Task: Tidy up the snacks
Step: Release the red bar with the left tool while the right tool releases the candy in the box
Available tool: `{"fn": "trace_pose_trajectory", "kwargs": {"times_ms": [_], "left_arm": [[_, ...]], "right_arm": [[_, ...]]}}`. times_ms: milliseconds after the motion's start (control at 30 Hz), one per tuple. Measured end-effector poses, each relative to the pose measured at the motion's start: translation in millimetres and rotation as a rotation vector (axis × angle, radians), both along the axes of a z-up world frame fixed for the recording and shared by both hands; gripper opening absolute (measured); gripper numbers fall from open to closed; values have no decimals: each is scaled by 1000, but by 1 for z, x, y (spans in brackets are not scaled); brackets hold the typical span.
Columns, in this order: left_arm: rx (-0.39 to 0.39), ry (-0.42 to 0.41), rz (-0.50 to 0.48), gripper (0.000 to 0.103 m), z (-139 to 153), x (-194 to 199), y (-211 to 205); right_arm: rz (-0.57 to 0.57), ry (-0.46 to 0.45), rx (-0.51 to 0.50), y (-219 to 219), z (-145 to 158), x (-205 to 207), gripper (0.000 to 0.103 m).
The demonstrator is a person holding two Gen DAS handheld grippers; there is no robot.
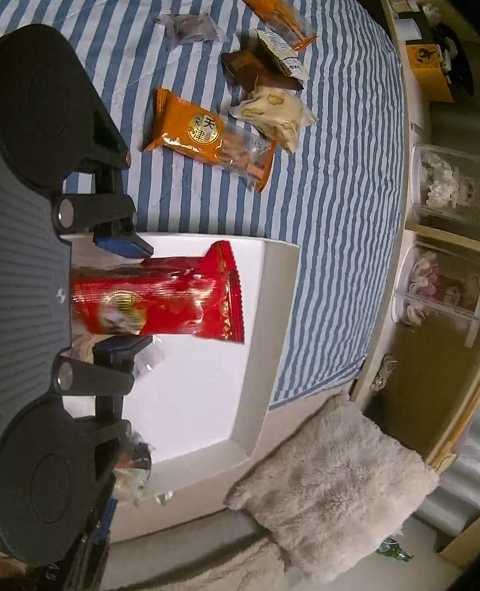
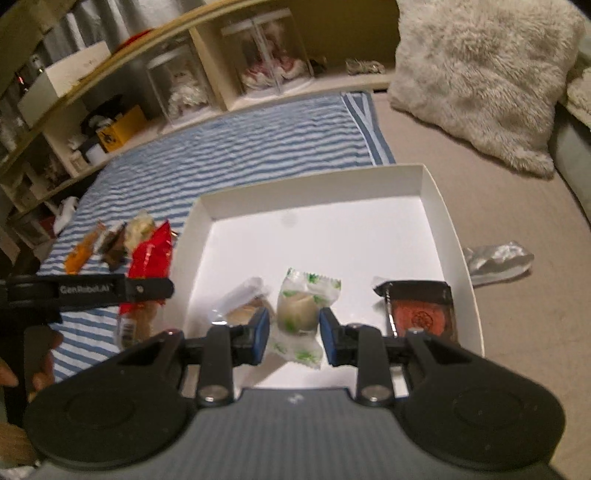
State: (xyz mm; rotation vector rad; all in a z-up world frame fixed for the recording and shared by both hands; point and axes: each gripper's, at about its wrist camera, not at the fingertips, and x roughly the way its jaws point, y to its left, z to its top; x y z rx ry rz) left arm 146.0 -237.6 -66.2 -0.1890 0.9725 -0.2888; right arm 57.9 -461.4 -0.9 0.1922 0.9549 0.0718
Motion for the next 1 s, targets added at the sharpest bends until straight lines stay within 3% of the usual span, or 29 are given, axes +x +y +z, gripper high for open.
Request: {"fn": "trace_pose_trajectory", "kwargs": {"times_ms": [67, 300, 367, 467, 667, 800, 933, 1000], "left_arm": [[23, 5, -11, 58, -4, 0, 0], [91, 26, -51, 72, -12, -4, 2], [113, 26, -63, 78, -14, -7, 2], [137, 29, -77, 80, -15, -9, 3], [172, 25, -62, 80, -17, -4, 7], [235, 25, -49, 80, -28, 5, 5], [222, 22, -37, 80, -34, 11, 6], [268, 25, -47, 80, -39, 13, 1]], "right_arm": [[-8, 8, 3, -2, -5, 2, 35], [-19, 23, 12, -6, -15, 6, 36], [-19, 19, 18, -6, -16, 8, 43], [-26, 29, 2, -8, -16, 8, 66], [-24, 44, -21, -12, -14, 2, 72], [-23, 53, -15, -14, -13, -3, 76], [-17, 54, -16, -13, -13, -7, 76], [-11, 58, -17, -12, -13, -7, 76]]}}
